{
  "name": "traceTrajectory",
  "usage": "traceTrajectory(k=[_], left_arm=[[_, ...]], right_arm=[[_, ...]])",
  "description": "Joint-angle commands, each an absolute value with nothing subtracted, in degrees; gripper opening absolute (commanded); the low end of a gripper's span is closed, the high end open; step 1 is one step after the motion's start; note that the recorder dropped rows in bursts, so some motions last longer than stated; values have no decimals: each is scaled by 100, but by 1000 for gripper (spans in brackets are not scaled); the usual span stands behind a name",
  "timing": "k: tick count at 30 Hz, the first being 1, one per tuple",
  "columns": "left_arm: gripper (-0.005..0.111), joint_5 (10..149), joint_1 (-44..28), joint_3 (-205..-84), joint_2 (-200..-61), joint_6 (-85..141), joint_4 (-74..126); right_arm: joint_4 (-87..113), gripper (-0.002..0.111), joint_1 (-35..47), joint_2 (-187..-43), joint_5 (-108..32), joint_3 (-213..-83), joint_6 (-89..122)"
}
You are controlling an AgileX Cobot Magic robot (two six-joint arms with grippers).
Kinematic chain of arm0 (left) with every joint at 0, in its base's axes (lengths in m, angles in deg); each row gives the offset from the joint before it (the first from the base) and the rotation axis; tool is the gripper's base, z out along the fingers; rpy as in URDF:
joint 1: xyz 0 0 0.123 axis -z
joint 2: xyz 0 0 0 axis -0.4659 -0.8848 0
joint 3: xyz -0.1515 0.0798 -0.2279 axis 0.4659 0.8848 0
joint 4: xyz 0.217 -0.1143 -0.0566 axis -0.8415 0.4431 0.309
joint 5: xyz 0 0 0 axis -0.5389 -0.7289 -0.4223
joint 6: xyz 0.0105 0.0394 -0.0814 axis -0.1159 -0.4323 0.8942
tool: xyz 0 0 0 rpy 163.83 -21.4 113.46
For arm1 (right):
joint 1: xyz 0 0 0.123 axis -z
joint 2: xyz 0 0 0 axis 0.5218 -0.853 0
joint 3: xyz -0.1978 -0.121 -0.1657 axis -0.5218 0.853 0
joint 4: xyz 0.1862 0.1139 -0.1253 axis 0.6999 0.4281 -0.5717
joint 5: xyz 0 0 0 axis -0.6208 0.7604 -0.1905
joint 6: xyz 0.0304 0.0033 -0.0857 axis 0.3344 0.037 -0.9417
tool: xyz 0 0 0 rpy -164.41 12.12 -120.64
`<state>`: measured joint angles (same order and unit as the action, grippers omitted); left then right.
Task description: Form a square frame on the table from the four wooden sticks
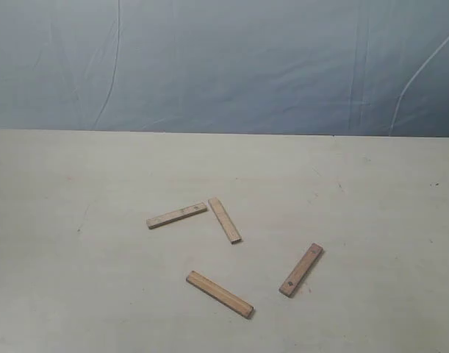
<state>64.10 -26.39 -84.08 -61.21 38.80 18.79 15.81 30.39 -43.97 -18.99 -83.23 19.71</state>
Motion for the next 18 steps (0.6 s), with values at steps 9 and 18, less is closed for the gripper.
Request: traceTrajectory(k=[9, 18], left_arm=[[0, 10920, -2652, -8386, -6086, 4927, 3735], [0, 12954, -2652, -9244, -6534, 7255, 2480]], right_arm=[[1579, -1, 3014, -4356, -1922, -8320, 1964], [1579, -1, 3014, -4356, -1933, -8320, 1964]])
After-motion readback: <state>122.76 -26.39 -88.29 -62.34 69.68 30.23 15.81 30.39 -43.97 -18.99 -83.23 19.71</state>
